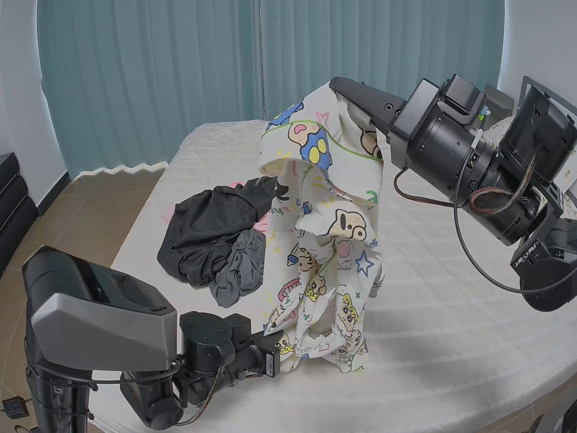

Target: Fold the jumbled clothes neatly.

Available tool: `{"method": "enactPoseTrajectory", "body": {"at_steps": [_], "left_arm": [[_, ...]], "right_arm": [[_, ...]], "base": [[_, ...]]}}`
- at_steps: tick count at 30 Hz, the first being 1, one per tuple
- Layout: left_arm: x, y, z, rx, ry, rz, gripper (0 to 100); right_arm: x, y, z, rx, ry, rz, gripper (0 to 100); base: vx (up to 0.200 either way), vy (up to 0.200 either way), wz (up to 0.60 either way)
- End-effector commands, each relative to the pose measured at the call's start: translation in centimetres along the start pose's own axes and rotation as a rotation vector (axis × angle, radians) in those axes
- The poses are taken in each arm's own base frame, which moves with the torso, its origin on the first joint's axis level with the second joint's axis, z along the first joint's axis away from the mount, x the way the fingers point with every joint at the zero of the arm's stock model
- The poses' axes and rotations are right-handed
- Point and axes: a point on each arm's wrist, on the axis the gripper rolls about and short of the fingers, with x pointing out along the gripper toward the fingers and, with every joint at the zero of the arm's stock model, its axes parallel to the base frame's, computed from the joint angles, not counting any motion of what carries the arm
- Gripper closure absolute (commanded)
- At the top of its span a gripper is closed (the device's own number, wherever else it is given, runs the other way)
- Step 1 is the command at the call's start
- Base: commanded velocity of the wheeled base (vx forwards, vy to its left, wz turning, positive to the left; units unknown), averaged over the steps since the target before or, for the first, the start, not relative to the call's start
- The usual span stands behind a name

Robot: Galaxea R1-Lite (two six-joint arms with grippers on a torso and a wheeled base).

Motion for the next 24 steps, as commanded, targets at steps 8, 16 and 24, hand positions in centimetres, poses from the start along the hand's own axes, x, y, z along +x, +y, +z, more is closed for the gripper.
{"method": "enactPoseTrajectory", "body": {"at_steps": [8,16,24], "left_arm": [[-5.7,-0.1,4.5,-0.042,-0.155,-0.025,100],[-6.9,1.2,7.8,-0.082,-0.299,0.012,100],[-5.4,5.1,12.3,-0.233,-0.475,0.19,100]], "right_arm": [[0.0,-3.0,-0.4,-0.011,0.011,-0.087,100],[-1.3,-5.6,-1.1,-0.02,0.046,-0.179,100],[-5.5,-9.0,-3.7,-0.047,0.171,-0.345,100]], "base": [[0.0,0.0,0.0],[0.0,0.0,0.0],[0.0,0.0,0.0]]}}
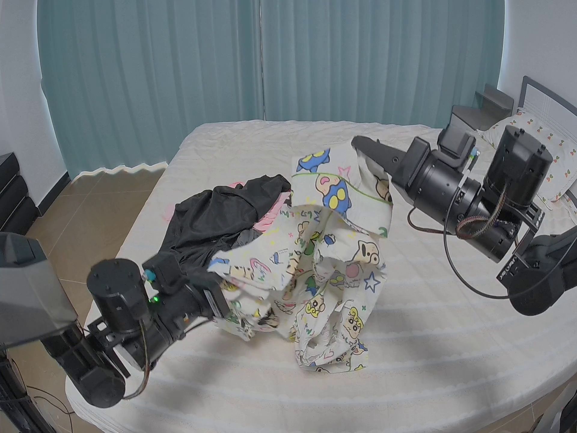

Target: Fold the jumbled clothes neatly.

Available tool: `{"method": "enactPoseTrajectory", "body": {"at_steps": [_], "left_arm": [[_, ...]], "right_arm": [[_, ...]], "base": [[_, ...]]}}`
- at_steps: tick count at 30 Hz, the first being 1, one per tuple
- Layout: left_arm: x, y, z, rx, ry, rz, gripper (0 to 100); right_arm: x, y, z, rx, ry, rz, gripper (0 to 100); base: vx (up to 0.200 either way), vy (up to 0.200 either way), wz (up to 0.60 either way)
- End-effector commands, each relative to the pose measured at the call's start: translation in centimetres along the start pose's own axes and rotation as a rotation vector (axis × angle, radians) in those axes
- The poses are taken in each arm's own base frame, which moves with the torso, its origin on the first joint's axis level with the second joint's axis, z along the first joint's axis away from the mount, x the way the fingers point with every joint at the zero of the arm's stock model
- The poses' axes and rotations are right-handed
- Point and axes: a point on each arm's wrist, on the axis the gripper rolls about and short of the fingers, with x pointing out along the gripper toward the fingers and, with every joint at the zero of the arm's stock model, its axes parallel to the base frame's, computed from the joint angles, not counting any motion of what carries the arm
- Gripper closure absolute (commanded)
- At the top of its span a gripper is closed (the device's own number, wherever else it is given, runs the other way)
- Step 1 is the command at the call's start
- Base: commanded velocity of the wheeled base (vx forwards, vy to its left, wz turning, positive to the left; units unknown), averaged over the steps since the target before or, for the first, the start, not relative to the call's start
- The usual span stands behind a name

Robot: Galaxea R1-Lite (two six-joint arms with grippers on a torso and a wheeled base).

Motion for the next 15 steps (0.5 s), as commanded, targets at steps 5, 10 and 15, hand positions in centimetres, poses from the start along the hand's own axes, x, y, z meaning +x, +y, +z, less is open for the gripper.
{"method": "enactPoseTrajectory", "body": {"at_steps": [5,10,15], "left_arm": [[1.2,0.0,5.9,-0.213,-0.11,0.064,100],[-0.2,-1.7,10.8,-0.375,-0.125,0.042,100],[-1.9,-2.7,10.8,-0.406,-0.117,0.003,100]], "right_arm": [[-4.1,-3.8,-4.6,-0.011,0.169,-0.157,100],[-5.8,-4.8,-6.3,-0.005,0.212,-0.198,100],[-6.4,-5.2,-6.7,-0.011,0.204,-0.202,100]], "base": [[0.0,0.0,0.0],[0.0,0.0,0.0],[0.0,0.0,0.0]]}}
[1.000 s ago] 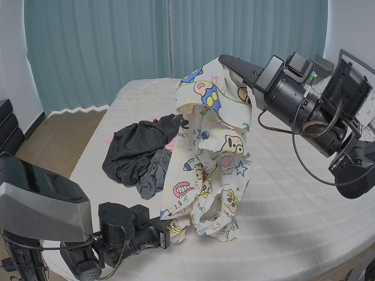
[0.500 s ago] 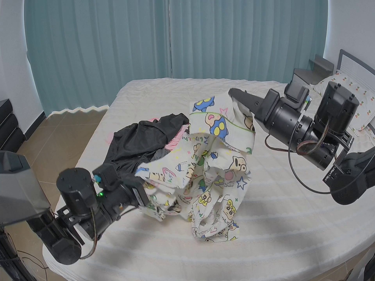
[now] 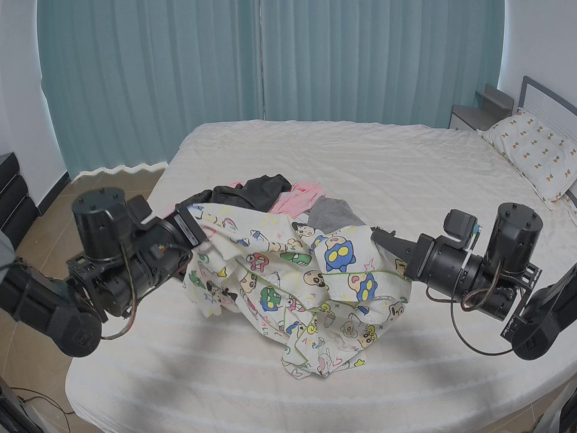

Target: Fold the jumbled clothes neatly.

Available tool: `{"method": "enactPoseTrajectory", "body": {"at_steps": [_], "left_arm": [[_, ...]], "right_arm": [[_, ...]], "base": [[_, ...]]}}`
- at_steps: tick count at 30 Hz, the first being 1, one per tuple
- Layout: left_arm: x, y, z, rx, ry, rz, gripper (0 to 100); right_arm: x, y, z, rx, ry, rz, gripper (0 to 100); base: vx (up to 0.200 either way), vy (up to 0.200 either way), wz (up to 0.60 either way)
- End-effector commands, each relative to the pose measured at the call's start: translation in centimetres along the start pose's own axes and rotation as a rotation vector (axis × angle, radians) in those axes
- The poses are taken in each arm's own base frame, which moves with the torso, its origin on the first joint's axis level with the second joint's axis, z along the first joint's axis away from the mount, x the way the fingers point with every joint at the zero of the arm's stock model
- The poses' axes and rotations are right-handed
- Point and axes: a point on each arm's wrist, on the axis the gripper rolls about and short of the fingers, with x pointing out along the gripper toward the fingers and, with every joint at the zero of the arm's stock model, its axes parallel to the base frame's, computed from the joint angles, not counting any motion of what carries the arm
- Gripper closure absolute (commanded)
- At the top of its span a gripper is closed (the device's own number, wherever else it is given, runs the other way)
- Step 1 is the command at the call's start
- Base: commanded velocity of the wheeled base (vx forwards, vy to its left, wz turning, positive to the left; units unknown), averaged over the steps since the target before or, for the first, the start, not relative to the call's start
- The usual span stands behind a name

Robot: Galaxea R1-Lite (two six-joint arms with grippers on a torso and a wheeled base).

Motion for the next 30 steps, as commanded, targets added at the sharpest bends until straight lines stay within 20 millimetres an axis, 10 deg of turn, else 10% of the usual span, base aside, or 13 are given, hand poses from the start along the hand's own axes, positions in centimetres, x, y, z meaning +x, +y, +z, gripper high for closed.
{"method": "enactPoseTrajectory", "body": {"at_steps": [1,7,11,20,30], "left_arm": [[-3.0,-2.5,2.1,-0.049,-0.06,-0.093,100],[-6.2,-2.4,1.9,-0.077,-0.118,-0.13,100],[-8.8,-2.0,-1.7,-0.049,0.015,-0.172,100],[-6.8,-0.2,-2.7,-0.037,0.043,-0.075,100],[-6.0,0.4,-3.5,-0.045,0.07,-0.036,100]], "right_arm": [[-1.0,-1.1,-1.4,-0.004,0.018,-0.034,100],[-2.7,0.1,-0.6,-0.055,-0.139,0.052,100],[-3.5,1.2,0.4,-0.079,-0.184,0.085,100],[-5.8,4.4,4.7,-0.081,-0.438,0.133,100],[-1.6,-0.7,0.5,-0.016,-0.216,-0.017,100]], "base": [[0.0,0.0,0.0],[0.0,0.0,0.0],[0.0,0.0,0.0],[0.0,0.0,0.0],[0.0,0.0,0.0]]}}
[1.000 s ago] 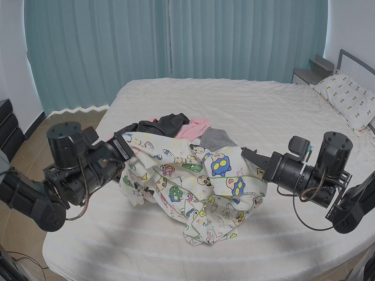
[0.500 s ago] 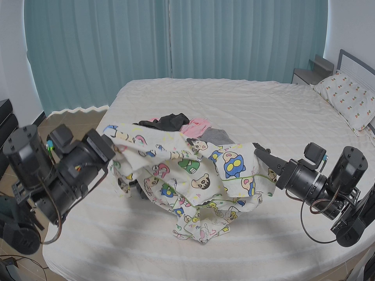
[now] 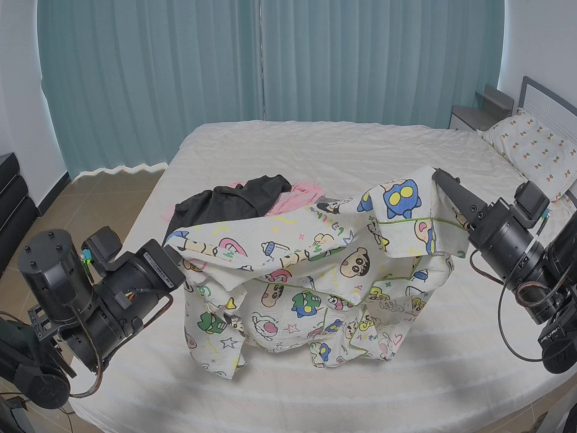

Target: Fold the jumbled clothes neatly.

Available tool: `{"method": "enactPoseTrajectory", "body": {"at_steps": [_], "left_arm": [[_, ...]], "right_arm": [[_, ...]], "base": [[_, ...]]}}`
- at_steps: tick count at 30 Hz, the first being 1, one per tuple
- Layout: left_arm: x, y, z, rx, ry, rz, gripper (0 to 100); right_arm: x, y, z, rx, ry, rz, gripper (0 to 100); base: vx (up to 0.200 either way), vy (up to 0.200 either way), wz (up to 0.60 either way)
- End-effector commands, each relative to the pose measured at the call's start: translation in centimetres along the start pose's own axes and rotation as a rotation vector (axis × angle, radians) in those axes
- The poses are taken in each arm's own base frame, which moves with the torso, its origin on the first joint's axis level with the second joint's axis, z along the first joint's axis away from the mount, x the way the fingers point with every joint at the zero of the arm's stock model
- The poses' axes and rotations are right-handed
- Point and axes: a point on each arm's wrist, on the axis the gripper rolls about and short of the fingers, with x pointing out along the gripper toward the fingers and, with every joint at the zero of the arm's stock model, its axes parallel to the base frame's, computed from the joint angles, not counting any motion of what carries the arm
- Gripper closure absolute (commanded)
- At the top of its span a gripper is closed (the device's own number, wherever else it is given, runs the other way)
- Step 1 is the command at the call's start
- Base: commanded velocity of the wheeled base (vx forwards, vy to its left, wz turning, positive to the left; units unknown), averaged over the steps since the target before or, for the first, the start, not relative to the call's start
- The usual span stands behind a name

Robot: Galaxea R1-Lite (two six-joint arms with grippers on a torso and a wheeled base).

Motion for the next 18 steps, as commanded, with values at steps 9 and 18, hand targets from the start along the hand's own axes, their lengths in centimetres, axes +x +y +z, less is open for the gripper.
{"method": "enactPoseTrajectory", "body": {"at_steps": [9,18], "left_arm": [[0.4,0.7,-0.7,-0.029,0.024,0.039,100],[0.2,0.8,-0.9,-0.035,0.035,0.043,100]], "right_arm": [[0.7,-2.0,-3.4,0.045,0.133,-0.057,100],[0.6,-1.2,-3.1,0.048,0.12,-0.032,100]], "base": [[-0.044,0.0,0.0],[-0.2,0.0,0.0]]}}
